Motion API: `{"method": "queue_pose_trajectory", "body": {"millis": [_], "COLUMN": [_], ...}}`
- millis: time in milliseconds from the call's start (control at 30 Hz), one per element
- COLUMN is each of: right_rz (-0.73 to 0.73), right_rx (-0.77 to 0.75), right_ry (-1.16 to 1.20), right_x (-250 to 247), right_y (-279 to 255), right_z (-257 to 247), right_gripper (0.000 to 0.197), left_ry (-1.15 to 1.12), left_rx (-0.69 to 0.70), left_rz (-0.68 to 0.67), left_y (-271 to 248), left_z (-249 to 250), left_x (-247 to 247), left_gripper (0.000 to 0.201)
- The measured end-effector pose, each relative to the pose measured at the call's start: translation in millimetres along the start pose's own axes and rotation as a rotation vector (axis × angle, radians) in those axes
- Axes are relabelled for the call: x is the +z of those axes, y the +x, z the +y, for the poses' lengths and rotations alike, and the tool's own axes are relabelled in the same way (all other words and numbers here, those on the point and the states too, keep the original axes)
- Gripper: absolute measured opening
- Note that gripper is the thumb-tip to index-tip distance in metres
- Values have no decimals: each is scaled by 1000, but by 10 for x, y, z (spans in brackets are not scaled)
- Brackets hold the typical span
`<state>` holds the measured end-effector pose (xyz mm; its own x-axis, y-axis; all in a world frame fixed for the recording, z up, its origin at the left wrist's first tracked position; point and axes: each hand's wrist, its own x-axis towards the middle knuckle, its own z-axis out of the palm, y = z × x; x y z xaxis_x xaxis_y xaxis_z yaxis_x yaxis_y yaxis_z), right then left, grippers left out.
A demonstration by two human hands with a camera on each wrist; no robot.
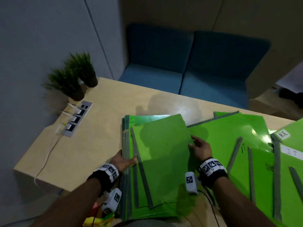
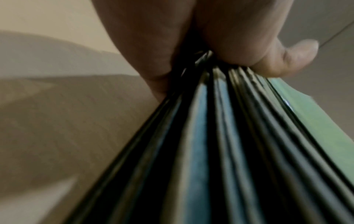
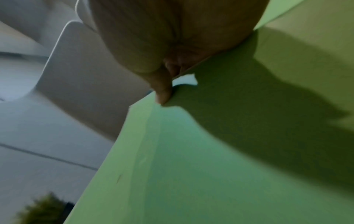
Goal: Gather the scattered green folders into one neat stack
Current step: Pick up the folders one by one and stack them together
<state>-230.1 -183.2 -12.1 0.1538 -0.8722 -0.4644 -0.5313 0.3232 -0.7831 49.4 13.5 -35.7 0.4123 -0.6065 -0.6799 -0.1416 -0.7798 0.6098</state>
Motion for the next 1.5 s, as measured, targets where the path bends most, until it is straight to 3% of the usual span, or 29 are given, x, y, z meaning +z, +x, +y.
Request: {"method": "queue_pose_trajectory", "body": {"millis": [100, 167, 300, 367, 433, 533, 667, 733, 833, 967, 1100, 1167, 1233, 1300, 1367, 1400, 1500], "right_rz": [60, -11, -218, -173, -130, -246, -457, -478, -467, -466, -515, -399, -123, 202, 485, 558, 494], "right_rx": [39, 70, 72, -10, -154, -294, -428, -418, -362, -413, -419, -441, -438, -324, -78, 80, 494], "right_ry": [-121, -273, -718, -708, -640, -802, -1183, -1182, -1137, -1106, -1028, -846, -709, -690, -653, -645, -655], "right_x": [156, 201, 209, 253, 356, 541, 652, 673, 676, 741, 608, 347, -83, -650, -1255, -1539, -2155], "right_y": [18, 65, 125, 219, 319, 419, 451, 414, 384, 301, 292, 338, 407, 471, 438, 376, 74], "right_z": [2, -20, -344, -504, -651, -786, -732, -697, -668, -651, -704, -683, -553, -265, 121, 326, 920], "right_gripper": [41, 37, 22, 35, 62, 86, 89, 93, 88, 78, 69, 57, 47, 45, 51, 60, 92], "left_ry": [45, 28, 34, 18, 3, -80, -167, -201, -196, -113, -108, -70, -50, -69, -87, -88, -107], "left_rx": [-34, -15, -14, -12, 3, 13, 17, -2, -45, -27, -6, 1, -14, -35, -44, -44, -47], "left_rz": [-36, -42, -32, -33, -32, -53, -60, -71, -92, -66, -40, -41, -24, -8, -8, -9, -13], "left_y": [-40, -75, -26, -16, -60, -35, -36, -58, -113, -74, -123, -182, -182, -195, -201, -190, -149], "left_z": [57, 113, 55, 14, 55, 49, 57, 58, 124, 112, 151, 223, 225, 239, 238, 222, 167], "left_x": [-31, -44, -45, -48, -43, -27, -8, -6, -15, -36, -25, 0, 23, 26, 35, 33, 27], "left_gripper": [128, 113, 143, 134, 126, 117, 128, 137, 120, 141, 137, 116, 96, 92, 98, 101, 116]}}
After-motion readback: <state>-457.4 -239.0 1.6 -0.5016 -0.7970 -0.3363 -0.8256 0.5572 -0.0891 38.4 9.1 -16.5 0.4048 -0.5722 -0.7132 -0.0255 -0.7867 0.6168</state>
